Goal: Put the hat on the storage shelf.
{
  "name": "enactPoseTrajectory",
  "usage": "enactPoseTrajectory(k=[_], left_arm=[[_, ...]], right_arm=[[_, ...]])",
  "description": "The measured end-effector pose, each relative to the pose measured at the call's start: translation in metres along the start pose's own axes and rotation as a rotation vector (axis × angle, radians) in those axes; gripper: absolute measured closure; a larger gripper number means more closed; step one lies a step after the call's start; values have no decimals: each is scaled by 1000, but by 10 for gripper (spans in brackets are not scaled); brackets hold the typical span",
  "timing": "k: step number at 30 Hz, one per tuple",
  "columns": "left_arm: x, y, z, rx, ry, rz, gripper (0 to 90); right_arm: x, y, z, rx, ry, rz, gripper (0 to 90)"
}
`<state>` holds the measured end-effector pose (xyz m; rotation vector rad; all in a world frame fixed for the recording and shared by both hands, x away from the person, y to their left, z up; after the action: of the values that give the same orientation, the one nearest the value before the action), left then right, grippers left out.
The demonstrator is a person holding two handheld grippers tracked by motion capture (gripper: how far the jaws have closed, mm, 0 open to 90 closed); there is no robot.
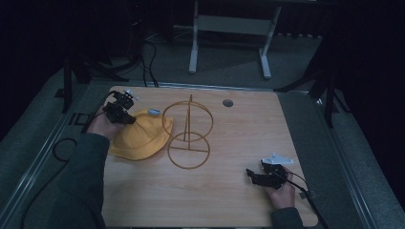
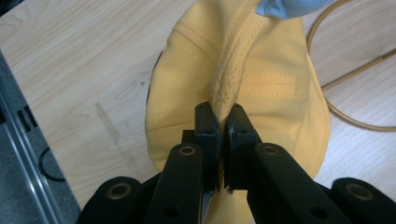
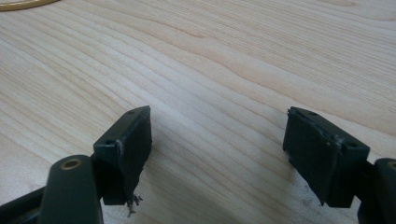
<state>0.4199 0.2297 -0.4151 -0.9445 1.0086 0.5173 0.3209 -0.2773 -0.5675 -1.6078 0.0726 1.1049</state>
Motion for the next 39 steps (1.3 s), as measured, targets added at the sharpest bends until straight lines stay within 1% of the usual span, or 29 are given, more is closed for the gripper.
enactPoseTrajectory(k=[1, 2, 4, 8, 9, 12, 15, 20, 23, 28, 29, 31, 32, 39], left_arm=[[0, 0, 0, 0, 0, 0, 861], [-5, 1, 2, 4, -2, 0, 861], [-8, 2, 3, 5, -1, 0, 861], [-16, 5, 8, -2, 14, -18, 861], [-20, 7, 11, -4, 23, -24, 861], [-25, 9, 14, -4, 25, -26, 861], [-29, 10, 15, 4, 19, -23, 861], [-38, 11, 16, 20, 30, -30, 861], [-46, 12, 19, 17, 44, -50, 861], [-52, 11, 20, 26, 40, -51, 861], [-55, 11, 20, 28, 39, -58, 861], [-57, 11, 20, 30, 42, -64, 861], [-59, 11, 21, 28, 47, -75, 861], [-67, 11, 23, 27, 46, -93, 862]], right_arm=[[0, 0, 0, 0, 0, 0, 238], [0, 0, 0, 0, 0, 0, 238], [0, 0, 0, 0, 0, 0, 238], [0, 0, 0, -3, 0, 0, 238], [0, 0, 0, -4, 0, 0, 238], [0, 0, 0, -4, 0, 0, 238], [0, 0, 0, -3, 0, 0, 238], [0, 0, 0, -4, 0, 0, 238], [0, 0, 0, -4, -1, 0, 238], [0, 0, 0, -4, -1, 1, 238], [0, 0, 0, -4, -1, 0, 238], [0, 0, 0, -3, -1, 0, 238], [0, 0, 0, -3, 0, 0, 238], [-1, 1, 1, -5, -1, 0, 238]])
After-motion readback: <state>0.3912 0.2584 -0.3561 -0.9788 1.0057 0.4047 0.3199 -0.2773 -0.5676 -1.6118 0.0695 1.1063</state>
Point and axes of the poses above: each handheld gripper's, and its own axes: x roughly forward along the jaws, y roughly out of its underside, z roughly to its left, the point moved 1 cm from there along x, roughly forward along the jaws, and after that the axes turned 6 degrees about -y, right-handed, at the moved point
